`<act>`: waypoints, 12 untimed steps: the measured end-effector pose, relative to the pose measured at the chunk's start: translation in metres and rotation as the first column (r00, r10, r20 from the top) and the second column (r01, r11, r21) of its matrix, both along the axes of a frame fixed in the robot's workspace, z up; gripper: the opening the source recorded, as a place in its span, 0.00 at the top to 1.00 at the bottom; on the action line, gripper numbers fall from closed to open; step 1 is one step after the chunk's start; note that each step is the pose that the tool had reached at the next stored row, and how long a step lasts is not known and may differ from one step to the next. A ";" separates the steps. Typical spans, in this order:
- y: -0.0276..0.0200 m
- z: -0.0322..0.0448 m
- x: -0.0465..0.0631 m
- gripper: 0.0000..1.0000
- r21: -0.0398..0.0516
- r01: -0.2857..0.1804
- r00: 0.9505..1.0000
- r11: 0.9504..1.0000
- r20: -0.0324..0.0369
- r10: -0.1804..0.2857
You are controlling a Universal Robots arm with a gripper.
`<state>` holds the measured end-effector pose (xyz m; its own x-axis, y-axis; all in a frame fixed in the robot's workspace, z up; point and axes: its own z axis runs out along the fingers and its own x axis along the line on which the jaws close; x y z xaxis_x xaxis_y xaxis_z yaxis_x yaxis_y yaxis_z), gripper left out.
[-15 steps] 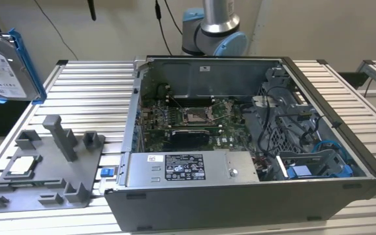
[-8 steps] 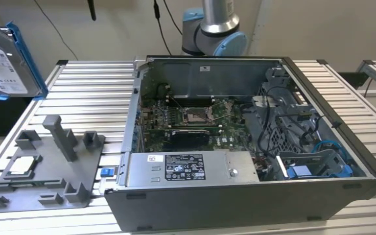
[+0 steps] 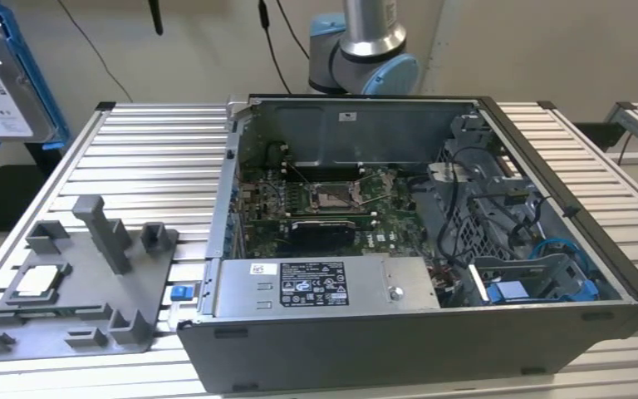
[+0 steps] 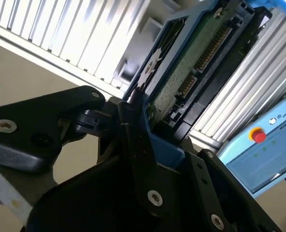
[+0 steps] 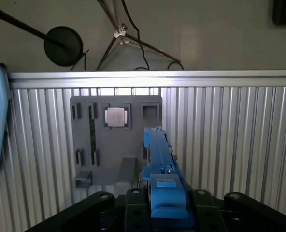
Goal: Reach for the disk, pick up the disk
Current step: 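Pick up the disk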
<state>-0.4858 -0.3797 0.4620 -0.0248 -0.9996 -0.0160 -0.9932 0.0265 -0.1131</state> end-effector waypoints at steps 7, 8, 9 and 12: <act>0.0000 0.0173 0.000 1.00 0.000 0.000 1.000 1.000 0.000 0.000; 0.0000 0.0198 0.000 1.00 0.000 0.000 1.000 1.000 0.000 0.000; 0.0000 0.0221 0.000 1.00 0.000 0.000 1.000 1.000 0.000 0.000; 0.0000 0.0271 0.000 1.00 0.000 0.000 1.000 1.000 0.000 0.000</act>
